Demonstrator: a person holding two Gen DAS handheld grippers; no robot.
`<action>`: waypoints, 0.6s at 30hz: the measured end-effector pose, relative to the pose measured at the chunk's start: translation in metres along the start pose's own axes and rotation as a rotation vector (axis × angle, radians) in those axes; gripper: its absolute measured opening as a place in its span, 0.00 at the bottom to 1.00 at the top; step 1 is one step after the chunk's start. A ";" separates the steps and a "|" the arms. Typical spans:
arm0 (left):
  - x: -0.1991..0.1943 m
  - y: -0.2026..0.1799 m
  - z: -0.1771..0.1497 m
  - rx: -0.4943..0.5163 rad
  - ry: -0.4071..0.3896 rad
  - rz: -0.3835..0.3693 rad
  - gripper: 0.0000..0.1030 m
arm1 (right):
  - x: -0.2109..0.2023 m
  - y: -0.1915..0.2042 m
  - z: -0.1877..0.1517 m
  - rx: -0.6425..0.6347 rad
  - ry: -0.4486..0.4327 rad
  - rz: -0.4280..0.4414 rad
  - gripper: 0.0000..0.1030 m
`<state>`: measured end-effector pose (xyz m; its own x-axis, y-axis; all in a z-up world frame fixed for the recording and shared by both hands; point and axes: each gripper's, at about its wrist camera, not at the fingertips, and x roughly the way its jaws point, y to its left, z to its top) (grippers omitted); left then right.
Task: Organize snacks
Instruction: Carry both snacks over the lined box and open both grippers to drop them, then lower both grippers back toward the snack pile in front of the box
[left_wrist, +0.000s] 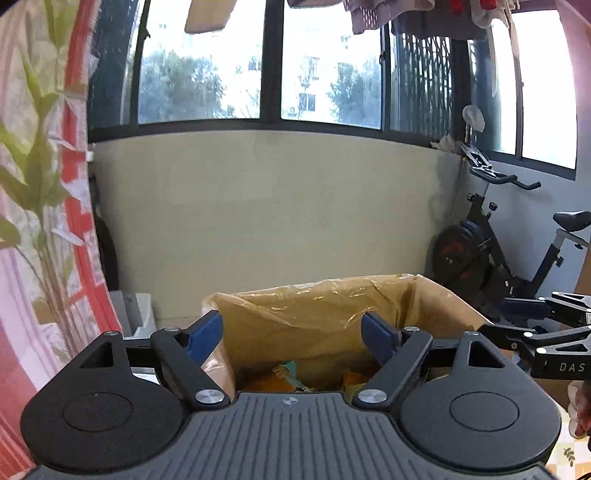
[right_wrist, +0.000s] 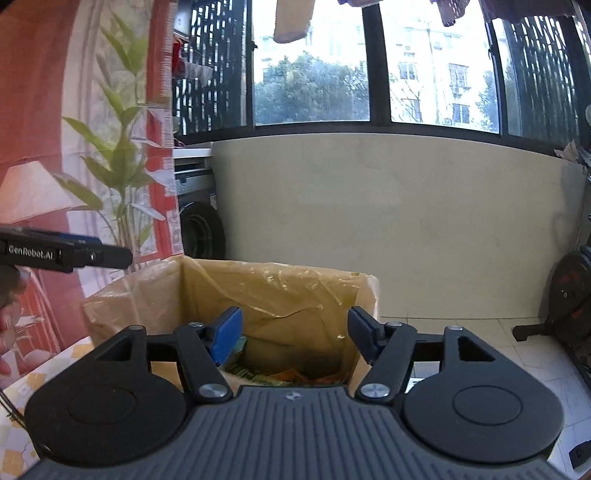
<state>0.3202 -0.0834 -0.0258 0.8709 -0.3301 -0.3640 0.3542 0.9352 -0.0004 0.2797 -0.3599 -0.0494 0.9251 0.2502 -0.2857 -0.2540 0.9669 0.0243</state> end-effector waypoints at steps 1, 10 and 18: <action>-0.006 0.000 -0.002 -0.003 -0.006 0.007 0.81 | -0.003 0.002 -0.002 0.000 0.001 0.004 0.65; -0.051 0.013 -0.037 -0.046 -0.011 0.039 0.84 | -0.035 0.014 -0.030 0.016 0.012 0.026 0.67; -0.076 0.024 -0.082 -0.106 0.015 0.078 0.90 | -0.057 0.021 -0.069 0.024 0.055 0.022 0.71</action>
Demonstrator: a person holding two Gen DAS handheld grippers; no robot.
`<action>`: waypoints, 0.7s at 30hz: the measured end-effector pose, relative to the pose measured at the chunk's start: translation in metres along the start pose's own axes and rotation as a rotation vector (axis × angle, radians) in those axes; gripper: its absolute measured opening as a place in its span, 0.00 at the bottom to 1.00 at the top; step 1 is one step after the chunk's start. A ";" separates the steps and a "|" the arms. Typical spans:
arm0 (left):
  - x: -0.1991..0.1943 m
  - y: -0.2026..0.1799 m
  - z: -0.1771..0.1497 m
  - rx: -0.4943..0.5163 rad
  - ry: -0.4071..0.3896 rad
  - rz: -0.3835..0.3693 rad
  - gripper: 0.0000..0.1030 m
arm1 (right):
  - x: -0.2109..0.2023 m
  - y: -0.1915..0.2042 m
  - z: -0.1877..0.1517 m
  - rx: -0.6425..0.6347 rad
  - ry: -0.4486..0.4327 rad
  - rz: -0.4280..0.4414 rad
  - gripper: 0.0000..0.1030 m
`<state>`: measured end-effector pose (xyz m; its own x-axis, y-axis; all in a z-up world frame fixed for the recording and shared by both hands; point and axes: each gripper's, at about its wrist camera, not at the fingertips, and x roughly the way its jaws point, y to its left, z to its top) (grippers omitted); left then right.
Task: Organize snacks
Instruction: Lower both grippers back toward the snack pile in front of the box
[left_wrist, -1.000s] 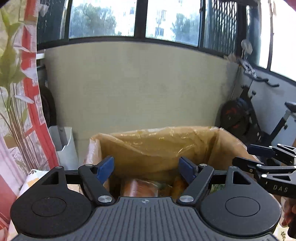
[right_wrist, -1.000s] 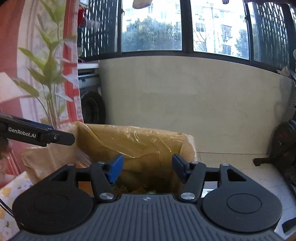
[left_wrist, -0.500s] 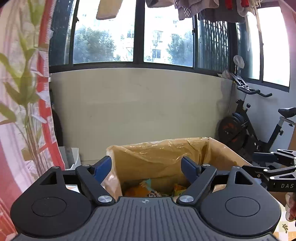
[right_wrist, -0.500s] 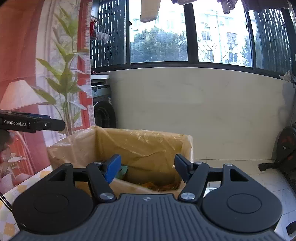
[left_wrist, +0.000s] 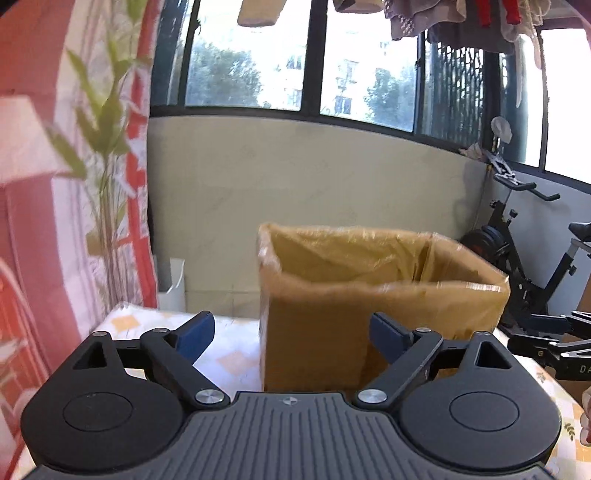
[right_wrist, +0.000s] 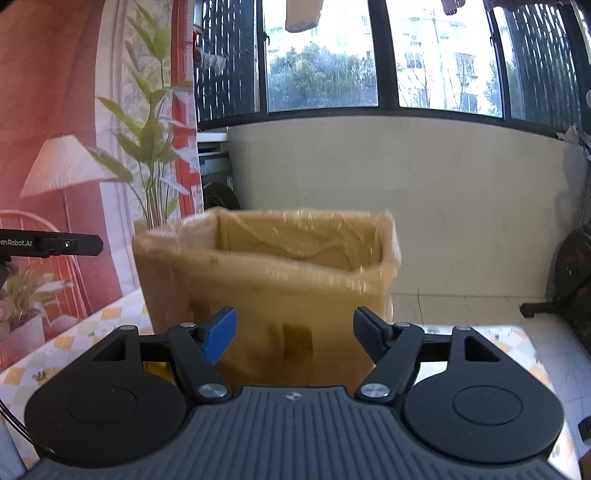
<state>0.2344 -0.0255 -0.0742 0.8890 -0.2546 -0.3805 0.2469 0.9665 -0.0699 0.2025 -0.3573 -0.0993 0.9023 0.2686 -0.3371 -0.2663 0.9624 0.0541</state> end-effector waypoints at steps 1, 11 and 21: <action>-0.002 0.002 -0.005 -0.006 0.008 0.001 0.91 | -0.001 0.000 -0.005 0.004 0.009 0.000 0.71; -0.006 0.014 -0.044 -0.053 0.084 0.045 0.96 | -0.010 -0.005 -0.060 0.014 0.095 -0.017 0.71; -0.005 0.014 -0.073 -0.076 0.141 0.050 1.00 | -0.017 -0.010 -0.108 -0.059 0.229 0.014 0.71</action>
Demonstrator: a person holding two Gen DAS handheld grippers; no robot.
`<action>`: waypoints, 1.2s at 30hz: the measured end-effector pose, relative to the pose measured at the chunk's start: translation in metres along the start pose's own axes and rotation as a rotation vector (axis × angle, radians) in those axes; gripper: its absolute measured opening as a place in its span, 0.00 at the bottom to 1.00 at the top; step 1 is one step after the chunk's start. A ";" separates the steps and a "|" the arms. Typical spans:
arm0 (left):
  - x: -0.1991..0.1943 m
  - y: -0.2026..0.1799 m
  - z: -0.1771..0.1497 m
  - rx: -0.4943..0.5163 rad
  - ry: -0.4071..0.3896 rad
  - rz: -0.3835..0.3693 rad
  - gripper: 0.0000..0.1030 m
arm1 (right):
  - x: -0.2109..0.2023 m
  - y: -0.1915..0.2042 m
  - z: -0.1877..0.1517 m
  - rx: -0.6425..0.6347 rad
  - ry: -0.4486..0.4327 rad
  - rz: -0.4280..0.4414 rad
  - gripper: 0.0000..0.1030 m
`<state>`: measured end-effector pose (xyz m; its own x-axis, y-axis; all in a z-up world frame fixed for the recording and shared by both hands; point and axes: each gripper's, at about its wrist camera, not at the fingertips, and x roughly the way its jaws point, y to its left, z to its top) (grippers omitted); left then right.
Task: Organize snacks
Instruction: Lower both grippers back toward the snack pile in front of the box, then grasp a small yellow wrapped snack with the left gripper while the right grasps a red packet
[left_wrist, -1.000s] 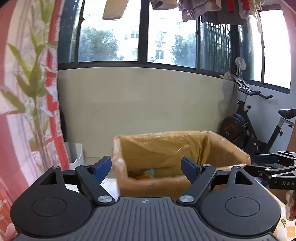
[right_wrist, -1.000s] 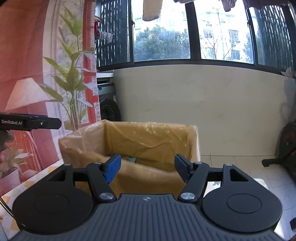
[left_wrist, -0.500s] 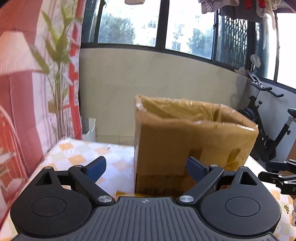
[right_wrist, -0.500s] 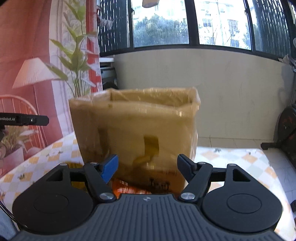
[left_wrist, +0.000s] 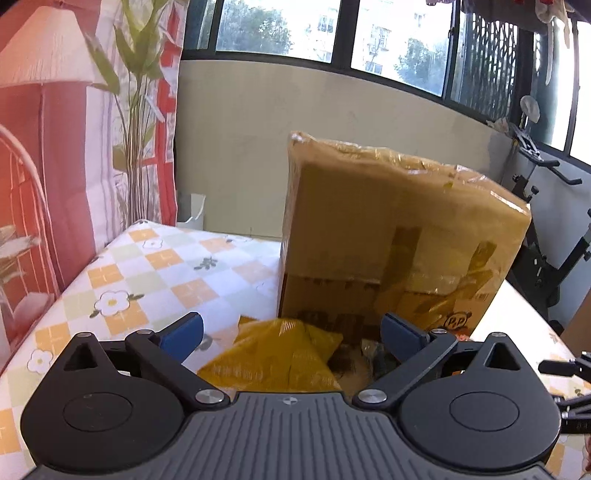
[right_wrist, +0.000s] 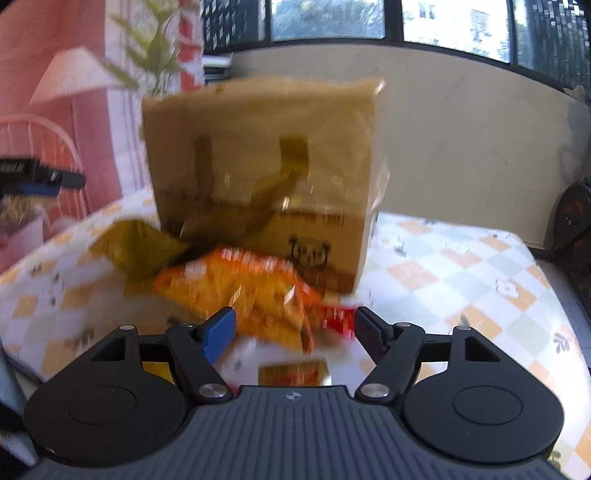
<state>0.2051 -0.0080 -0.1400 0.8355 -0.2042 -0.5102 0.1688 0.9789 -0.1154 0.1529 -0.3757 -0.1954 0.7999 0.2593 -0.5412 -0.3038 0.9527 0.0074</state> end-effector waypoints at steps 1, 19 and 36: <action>0.001 -0.001 -0.003 0.002 0.004 -0.001 1.00 | 0.001 0.002 -0.004 -0.003 0.013 0.008 0.71; 0.012 -0.001 -0.029 -0.032 0.067 -0.091 1.00 | 0.032 0.052 -0.028 -0.033 0.262 0.137 0.63; 0.024 0.005 -0.036 -0.081 0.116 -0.100 1.00 | 0.054 0.049 -0.019 -0.060 0.251 0.115 0.59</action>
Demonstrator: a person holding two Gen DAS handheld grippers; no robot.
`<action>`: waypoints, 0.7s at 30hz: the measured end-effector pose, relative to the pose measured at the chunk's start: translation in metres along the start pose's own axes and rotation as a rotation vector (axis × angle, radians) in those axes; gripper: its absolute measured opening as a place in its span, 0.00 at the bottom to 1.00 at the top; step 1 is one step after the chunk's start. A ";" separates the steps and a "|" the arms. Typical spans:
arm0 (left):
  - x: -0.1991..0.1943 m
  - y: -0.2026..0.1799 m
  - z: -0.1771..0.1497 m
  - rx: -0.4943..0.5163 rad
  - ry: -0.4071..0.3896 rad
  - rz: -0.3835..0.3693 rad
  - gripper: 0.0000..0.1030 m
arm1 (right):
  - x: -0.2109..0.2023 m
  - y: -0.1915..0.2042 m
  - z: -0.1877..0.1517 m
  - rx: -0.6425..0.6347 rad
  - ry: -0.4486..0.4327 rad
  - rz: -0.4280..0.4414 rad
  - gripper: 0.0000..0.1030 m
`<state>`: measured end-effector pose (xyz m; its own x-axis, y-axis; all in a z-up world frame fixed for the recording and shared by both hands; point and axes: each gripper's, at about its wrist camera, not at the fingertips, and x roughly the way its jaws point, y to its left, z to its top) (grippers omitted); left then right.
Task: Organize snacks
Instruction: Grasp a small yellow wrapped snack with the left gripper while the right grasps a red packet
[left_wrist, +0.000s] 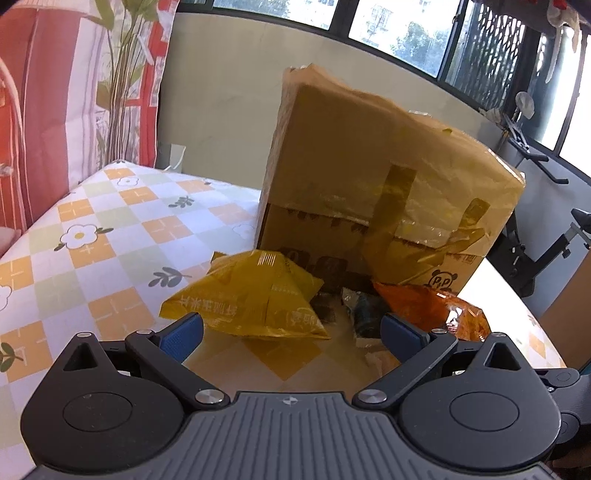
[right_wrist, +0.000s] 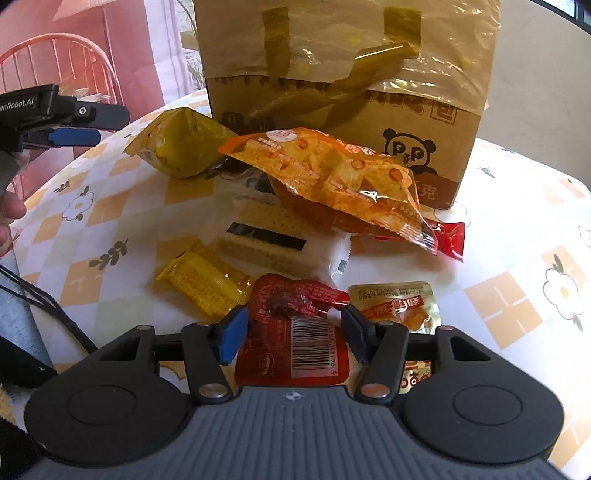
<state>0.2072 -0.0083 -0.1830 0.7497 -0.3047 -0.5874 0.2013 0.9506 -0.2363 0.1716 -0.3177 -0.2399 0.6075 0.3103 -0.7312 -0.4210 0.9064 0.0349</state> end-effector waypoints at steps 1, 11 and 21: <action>0.001 -0.001 0.000 0.000 0.006 0.002 1.00 | 0.001 0.001 0.000 -0.003 -0.002 -0.005 0.61; 0.007 -0.012 -0.008 0.038 0.065 -0.031 0.91 | 0.001 0.008 -0.004 -0.014 -0.040 -0.037 0.50; 0.016 -0.031 -0.019 0.092 0.151 -0.114 0.73 | -0.015 0.004 -0.006 0.030 -0.081 0.019 0.47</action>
<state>0.2011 -0.0443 -0.1999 0.6171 -0.4093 -0.6721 0.3410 0.9088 -0.2404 0.1567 -0.3201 -0.2333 0.6530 0.3487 -0.6724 -0.4132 0.9080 0.0696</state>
